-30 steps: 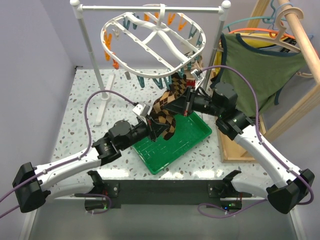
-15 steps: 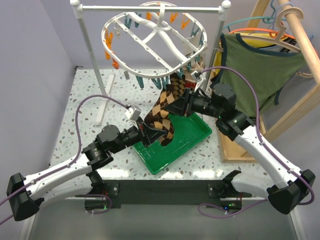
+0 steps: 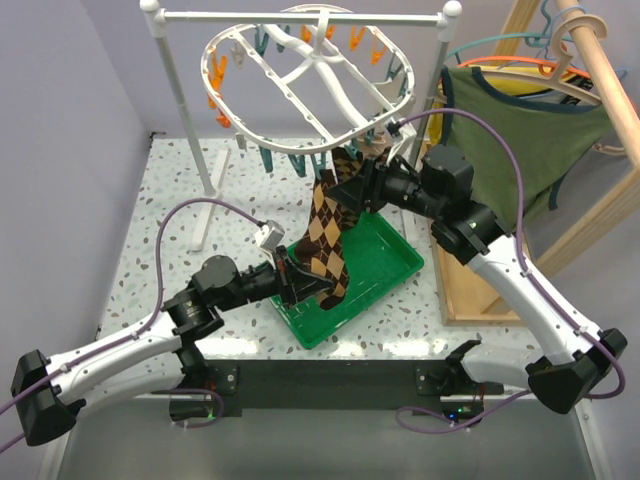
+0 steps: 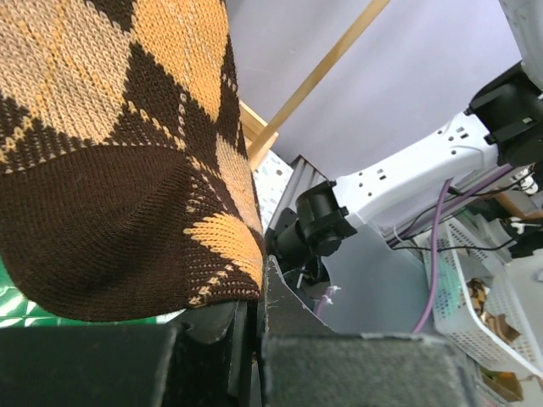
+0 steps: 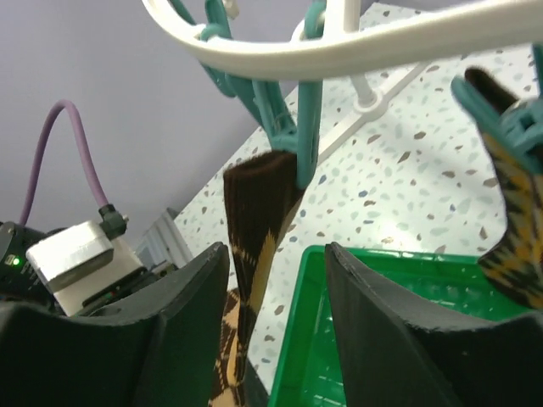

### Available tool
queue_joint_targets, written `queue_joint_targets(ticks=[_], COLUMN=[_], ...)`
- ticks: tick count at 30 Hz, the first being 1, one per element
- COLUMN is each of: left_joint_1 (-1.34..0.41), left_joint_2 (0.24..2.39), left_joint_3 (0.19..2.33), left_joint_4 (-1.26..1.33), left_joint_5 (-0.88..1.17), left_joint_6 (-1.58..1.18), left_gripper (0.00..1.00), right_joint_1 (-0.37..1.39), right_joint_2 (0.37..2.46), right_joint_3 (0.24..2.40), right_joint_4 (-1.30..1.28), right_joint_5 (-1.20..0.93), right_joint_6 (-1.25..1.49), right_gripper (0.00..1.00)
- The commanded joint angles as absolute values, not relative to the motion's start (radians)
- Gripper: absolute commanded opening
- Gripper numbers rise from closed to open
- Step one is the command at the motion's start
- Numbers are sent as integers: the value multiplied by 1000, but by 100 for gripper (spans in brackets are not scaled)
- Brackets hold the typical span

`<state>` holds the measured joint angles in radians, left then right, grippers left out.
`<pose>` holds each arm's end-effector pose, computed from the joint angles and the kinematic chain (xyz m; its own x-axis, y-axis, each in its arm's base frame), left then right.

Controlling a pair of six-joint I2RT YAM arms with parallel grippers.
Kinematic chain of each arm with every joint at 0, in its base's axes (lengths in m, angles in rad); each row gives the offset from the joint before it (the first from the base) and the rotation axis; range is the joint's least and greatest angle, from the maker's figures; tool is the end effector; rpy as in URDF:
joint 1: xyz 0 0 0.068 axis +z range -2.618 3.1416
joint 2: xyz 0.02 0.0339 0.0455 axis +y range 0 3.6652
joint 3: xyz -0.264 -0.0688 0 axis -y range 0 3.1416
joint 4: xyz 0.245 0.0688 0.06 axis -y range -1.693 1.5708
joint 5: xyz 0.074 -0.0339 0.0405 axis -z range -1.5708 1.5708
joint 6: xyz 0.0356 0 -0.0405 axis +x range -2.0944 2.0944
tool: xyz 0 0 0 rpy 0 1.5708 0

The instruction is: Remove the socks clipped to the hanger

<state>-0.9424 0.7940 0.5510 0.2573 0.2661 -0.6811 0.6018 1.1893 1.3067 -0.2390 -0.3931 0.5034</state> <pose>0.1074 -0.1637 0.3026 -0.5822 -0.2322 -0.7792 0.7317 0.2681 -0.6267 0.2100 0.1608 0.4338 -0.4911 0.2033 -0.8471 -0.6844 0.5116 0.5195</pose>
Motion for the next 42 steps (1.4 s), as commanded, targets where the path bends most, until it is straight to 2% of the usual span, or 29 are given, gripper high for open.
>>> queue_joint_targets(ticks=[1, 11, 20, 28, 33, 42], left_joint_1=[-939, -939, -939, -939, -939, -939], left_joint_2=[805, 825, 857, 870, 870, 870], left_joint_3=[549, 528, 518, 528, 528, 522], left_joint_4=[307, 347, 374, 382, 382, 379], left_joint_5=[319, 336, 356, 364, 368, 367], left_joint_6=[-703, -719, -739, -744, -746, -749], left_gripper=[0, 0, 0, 0, 0, 0], right_joint_1=[606, 630, 667, 722, 735, 742], right_joint_2=[1233, 1358, 1377, 1410, 1414, 1437], right_joint_3=[1407, 1600, 1647, 1707, 1716, 1735], right_joint_4=[-255, -377, -417, -482, -471, -463], right_joint_5=[-336, -245, -183, -20, 14, 18], right_joint_6=[416, 321, 292, 245, 232, 222], right_gripper=[58, 65, 65, 65, 63, 52])
